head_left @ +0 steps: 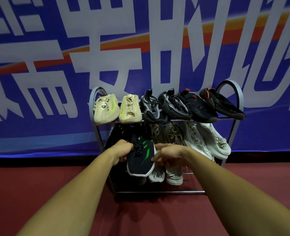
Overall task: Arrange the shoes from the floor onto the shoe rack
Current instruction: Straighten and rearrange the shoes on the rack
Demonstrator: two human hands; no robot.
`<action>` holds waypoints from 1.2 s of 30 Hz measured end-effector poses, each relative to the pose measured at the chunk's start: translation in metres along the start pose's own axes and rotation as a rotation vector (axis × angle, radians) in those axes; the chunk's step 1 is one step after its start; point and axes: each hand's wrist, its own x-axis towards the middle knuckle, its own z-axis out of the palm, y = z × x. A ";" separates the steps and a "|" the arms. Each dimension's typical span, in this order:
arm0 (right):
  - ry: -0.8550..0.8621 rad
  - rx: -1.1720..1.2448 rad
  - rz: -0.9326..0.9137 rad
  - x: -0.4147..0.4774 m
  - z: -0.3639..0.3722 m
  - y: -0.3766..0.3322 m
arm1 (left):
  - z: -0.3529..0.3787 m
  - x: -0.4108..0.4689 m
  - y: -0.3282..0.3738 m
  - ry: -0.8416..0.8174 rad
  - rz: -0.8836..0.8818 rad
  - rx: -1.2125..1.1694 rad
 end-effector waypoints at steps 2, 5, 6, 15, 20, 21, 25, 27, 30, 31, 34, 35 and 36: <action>0.068 0.033 -0.038 0.005 0.000 -0.001 | -0.004 0.004 0.000 0.016 -0.008 -0.032; 0.174 0.032 -0.074 0.012 0.002 -0.002 | -0.010 0.010 -0.001 0.025 -0.022 -0.123; 0.208 0.051 -0.085 0.015 0.004 -0.003 | -0.012 0.011 -0.002 0.020 -0.027 -0.142; 0.339 0.179 -0.187 0.035 0.021 -0.013 | -0.034 0.019 -0.005 -0.099 -0.170 -0.233; 0.450 0.266 -0.159 0.042 0.021 -0.018 | -0.037 0.022 -0.004 -0.166 -0.152 -0.279; 0.466 0.285 -0.158 0.044 0.022 -0.020 | -0.036 0.026 -0.003 -0.127 -0.099 -0.290; 0.509 0.292 -0.183 0.049 0.030 -0.025 | -0.032 0.034 -0.006 0.013 -0.030 -0.258; 0.513 0.252 -0.226 0.052 0.034 -0.026 | -0.033 0.039 -0.011 0.005 -0.041 -0.219; 0.507 0.202 -0.265 0.065 0.037 -0.024 | -0.035 0.043 -0.013 -0.009 -0.039 -0.165; 0.505 0.131 -0.261 0.068 0.037 -0.023 | -0.035 0.043 -0.013 -0.015 -0.017 -0.133; 0.530 -0.135 -0.190 0.070 0.037 -0.019 | -0.033 0.039 -0.012 -0.019 0.066 0.079; 0.554 -0.189 -0.167 0.069 0.037 -0.019 | -0.030 0.039 -0.012 -0.019 0.085 0.147; 0.580 -0.215 -0.155 0.069 0.036 -0.019 | -0.028 0.039 -0.013 -0.020 0.102 0.189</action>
